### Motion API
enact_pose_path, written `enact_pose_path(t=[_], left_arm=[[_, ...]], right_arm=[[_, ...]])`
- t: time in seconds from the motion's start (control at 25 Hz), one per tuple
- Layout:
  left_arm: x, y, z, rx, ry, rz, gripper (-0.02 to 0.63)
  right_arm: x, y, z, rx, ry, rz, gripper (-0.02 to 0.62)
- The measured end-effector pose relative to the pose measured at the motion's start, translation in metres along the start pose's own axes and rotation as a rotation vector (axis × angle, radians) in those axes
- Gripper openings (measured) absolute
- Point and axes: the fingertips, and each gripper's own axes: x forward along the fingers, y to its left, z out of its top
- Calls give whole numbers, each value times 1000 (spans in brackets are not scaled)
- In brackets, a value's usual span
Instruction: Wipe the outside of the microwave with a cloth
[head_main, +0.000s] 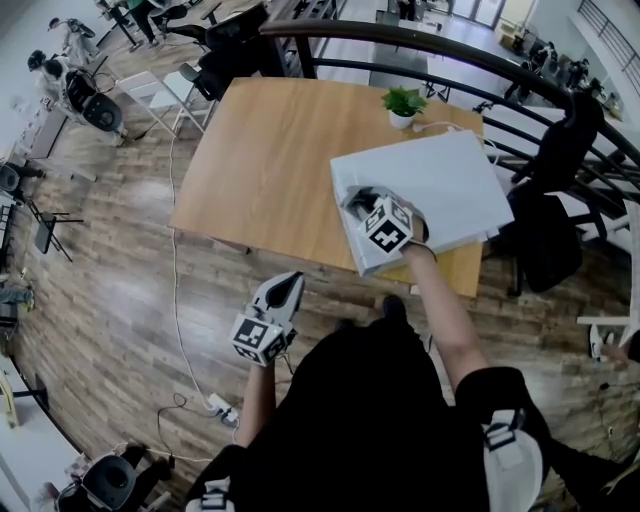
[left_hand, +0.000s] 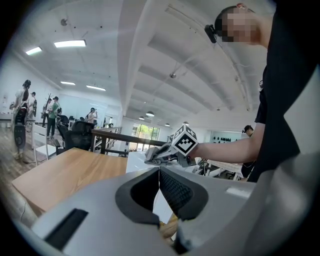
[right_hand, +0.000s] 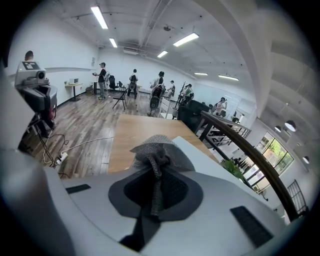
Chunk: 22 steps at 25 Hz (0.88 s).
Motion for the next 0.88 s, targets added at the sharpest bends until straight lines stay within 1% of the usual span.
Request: enact_pose_path(t=[0.12,0.28,0.56,0.64,0.88], left_arm=[[8,-3,0,-14,16,8,3],[20,-6,4,3,-10,10,3],[26,-17,4,-25,18,34,3],[29,-19,2,-16,12,37,3],[36,-24,4,-23,-9,47,3]], right_arm=[[1,-4,-3,-8,-11,15,18],[1,-10,-4,-15,-21,31,18],[-4,-24,-14,-17,-20,32,18],[-6,-30,-18,-15,-20,29,18],[-11,-45,-31,-1,-19,26,18]])
